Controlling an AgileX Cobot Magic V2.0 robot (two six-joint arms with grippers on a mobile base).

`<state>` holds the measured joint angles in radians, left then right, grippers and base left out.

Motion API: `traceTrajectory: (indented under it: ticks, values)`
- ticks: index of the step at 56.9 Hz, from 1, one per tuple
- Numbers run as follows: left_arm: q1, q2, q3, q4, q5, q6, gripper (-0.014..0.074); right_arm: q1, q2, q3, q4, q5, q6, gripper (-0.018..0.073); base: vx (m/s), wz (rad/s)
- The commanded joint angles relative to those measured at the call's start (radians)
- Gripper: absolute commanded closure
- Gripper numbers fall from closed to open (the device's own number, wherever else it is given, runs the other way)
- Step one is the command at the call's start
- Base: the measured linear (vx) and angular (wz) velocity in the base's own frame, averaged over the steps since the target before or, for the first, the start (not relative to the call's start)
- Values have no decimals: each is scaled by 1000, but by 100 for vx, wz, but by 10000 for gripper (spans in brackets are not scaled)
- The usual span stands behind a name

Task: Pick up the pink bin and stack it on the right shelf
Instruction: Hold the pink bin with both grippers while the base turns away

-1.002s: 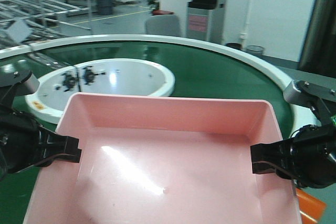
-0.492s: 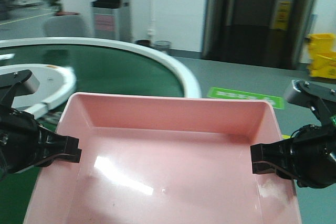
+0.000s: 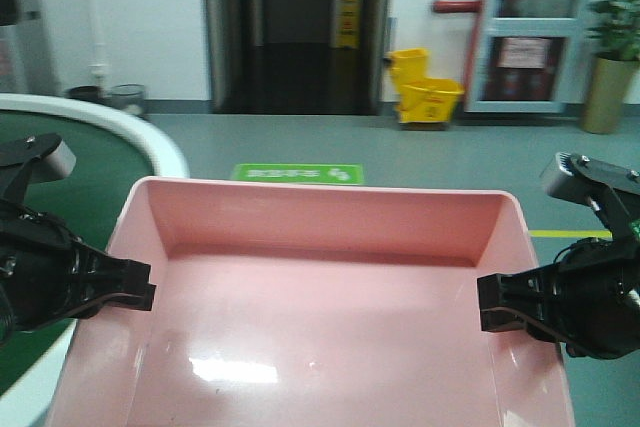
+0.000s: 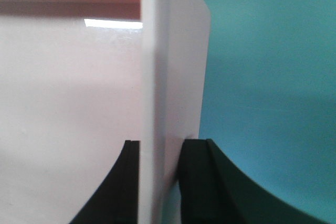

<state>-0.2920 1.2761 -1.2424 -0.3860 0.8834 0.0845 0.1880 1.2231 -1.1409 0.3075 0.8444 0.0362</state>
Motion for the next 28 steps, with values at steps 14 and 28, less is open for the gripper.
traceTrajectory:
  ticks: [14, 28]
  values:
    - [1, -37, -29, -20, -49, 11, 601, -9, -31, -34, 8, -78, -3, 568, 6, -73]
    - [1, -37, -29, -20, -49, 11, 601, -9, -31, -34, 10, -77, -3, 568, 15, -66]
